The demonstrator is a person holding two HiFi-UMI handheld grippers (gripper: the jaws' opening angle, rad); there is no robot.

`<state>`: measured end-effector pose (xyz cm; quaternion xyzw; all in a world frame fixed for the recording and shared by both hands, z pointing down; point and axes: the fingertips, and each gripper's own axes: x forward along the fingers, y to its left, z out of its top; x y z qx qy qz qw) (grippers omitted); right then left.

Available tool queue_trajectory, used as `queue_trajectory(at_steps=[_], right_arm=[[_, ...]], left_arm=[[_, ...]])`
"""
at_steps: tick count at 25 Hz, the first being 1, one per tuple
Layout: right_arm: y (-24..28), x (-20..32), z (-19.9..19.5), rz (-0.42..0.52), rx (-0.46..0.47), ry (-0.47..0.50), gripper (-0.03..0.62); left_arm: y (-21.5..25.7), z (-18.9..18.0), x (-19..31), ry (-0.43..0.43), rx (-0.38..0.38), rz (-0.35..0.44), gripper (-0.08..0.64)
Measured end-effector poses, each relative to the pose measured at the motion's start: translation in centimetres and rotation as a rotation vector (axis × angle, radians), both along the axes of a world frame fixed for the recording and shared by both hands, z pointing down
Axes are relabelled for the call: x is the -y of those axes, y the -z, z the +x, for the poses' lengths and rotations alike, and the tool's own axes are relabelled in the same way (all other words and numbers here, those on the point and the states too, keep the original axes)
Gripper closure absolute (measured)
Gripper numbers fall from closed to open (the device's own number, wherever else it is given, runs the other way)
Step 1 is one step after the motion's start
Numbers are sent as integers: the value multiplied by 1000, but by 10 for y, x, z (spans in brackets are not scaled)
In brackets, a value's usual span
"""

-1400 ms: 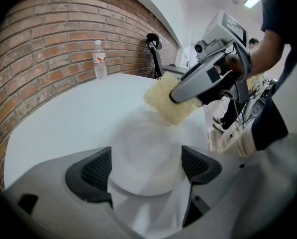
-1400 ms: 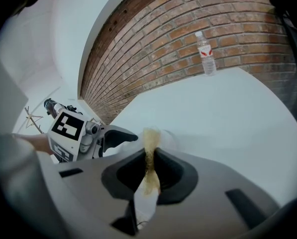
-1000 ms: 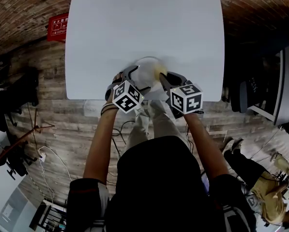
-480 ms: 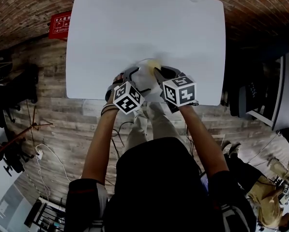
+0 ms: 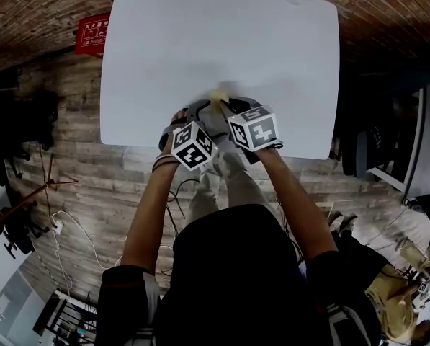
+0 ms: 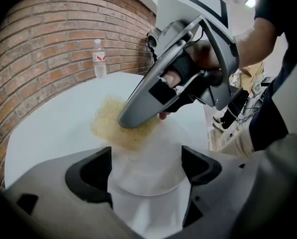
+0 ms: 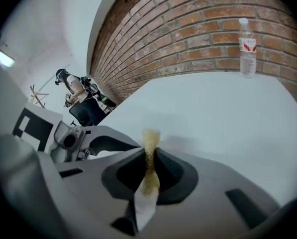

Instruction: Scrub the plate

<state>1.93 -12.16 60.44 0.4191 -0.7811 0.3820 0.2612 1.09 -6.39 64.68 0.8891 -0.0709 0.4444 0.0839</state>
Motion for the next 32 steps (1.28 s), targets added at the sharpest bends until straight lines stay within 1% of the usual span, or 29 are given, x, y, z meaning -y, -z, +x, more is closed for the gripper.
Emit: queue_trajectory(at_steps=[8,14,19,24,32], right_arm=[[-11,2,-4,-29,-7,-4,546],[-22,2,-2,-50,-33,-9,546],[-25,2,2,-70,-42,-33,546],[-24,4,0,-64,-34,-28,546],[-26,3,13,-80,-48,-56,546]], left_arm=[[1,0,1,1,-4,2,144],[0,-1,0,-2,-2,-1,143],[1,0,0,-2,-3,1,143],[1,0,0,-17,-1,0,143],[0,1,0,-29,13,-5,143]])
